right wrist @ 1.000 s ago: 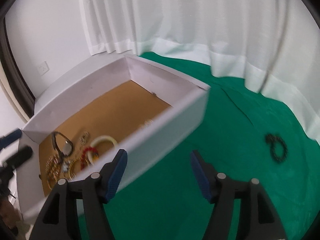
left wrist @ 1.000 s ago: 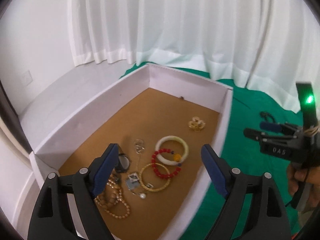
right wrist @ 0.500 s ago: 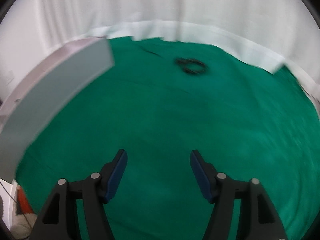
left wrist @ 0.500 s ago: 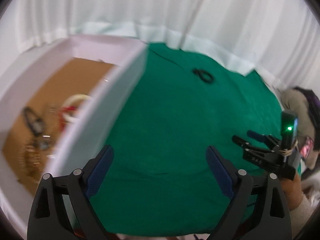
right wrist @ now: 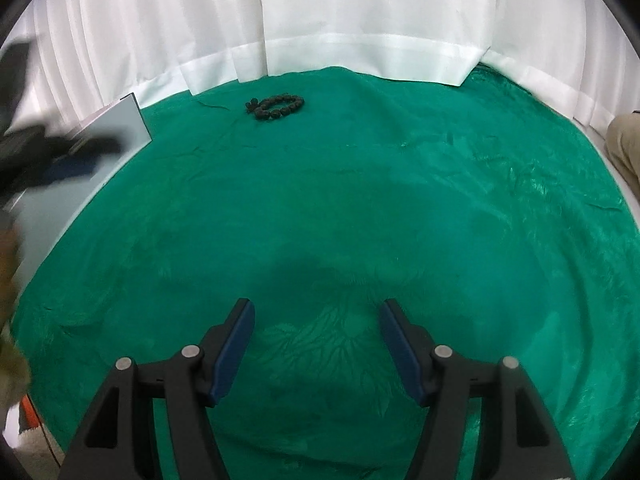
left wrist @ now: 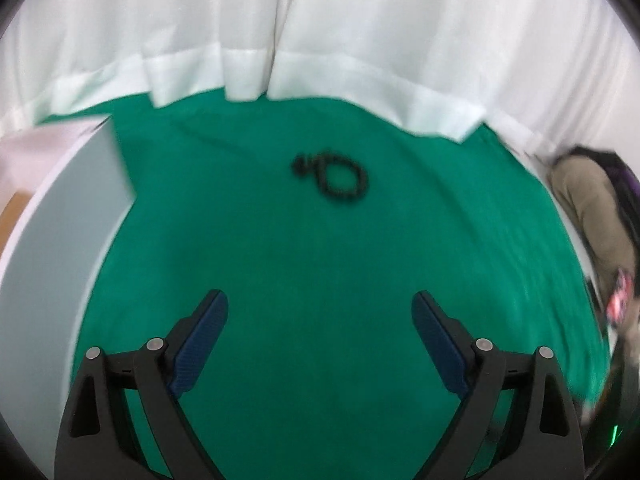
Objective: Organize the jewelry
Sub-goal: 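Withdraw both open grippers from the box back over the cloth, then lower the left gripper onto the black bead bracelet and close it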
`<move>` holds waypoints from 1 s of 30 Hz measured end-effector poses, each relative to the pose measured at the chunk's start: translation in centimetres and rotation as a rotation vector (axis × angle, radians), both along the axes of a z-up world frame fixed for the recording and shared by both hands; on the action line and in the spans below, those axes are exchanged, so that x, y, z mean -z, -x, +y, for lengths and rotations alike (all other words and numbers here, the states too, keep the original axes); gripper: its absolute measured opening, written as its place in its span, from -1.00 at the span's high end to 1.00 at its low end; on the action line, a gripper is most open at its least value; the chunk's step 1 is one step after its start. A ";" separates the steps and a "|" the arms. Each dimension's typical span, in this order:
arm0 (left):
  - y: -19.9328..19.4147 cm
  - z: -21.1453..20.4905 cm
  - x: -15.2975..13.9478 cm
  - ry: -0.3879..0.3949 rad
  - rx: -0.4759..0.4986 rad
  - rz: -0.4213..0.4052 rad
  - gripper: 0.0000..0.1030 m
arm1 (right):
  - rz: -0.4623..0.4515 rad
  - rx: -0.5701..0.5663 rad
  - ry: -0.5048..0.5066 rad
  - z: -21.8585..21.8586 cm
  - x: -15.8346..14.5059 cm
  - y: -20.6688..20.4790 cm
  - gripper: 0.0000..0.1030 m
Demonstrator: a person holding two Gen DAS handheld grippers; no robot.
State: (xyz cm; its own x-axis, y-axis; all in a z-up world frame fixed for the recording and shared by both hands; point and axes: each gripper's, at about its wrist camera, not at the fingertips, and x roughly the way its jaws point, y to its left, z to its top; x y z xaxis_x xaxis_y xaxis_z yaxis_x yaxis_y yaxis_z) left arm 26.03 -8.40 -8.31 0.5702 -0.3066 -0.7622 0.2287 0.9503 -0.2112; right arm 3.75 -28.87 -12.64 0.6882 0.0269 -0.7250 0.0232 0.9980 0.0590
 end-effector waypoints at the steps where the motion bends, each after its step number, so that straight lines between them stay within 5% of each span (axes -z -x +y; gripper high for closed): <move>1: -2.1 -0.6 0.3 0.009 -0.012 0.000 -0.80 | -0.006 -0.001 0.003 -0.1 0.1 0.4 -0.30; 6: -11.0 -4.0 3.5 -0.027 -0.084 0.056 -0.59 | -0.009 -0.024 0.014 0.4 0.4 0.8 -0.46; 11: -13.4 -6.5 6.0 -0.160 -0.119 0.038 -0.28 | -0.013 -0.027 0.001 0.4 0.4 1.0 -0.48; 13: -12.8 -7.0 6.1 -0.196 -0.103 0.012 0.11 | -0.013 -0.028 -0.002 0.3 0.4 0.9 -0.48; 15: -11.7 -6.5 5.9 -0.174 -0.070 0.012 0.79 | -0.012 -0.028 0.001 0.4 0.4 0.9 -0.49; 23: -4.5 0.7 4.4 0.040 -0.069 0.103 0.80 | -0.008 -0.028 0.016 0.7 0.5 0.9 -0.50; 30: 2.6 6.1 3.9 0.093 -0.083 0.149 0.81 | 0.080 -0.045 0.019 0.9 -0.2 -0.3 -0.51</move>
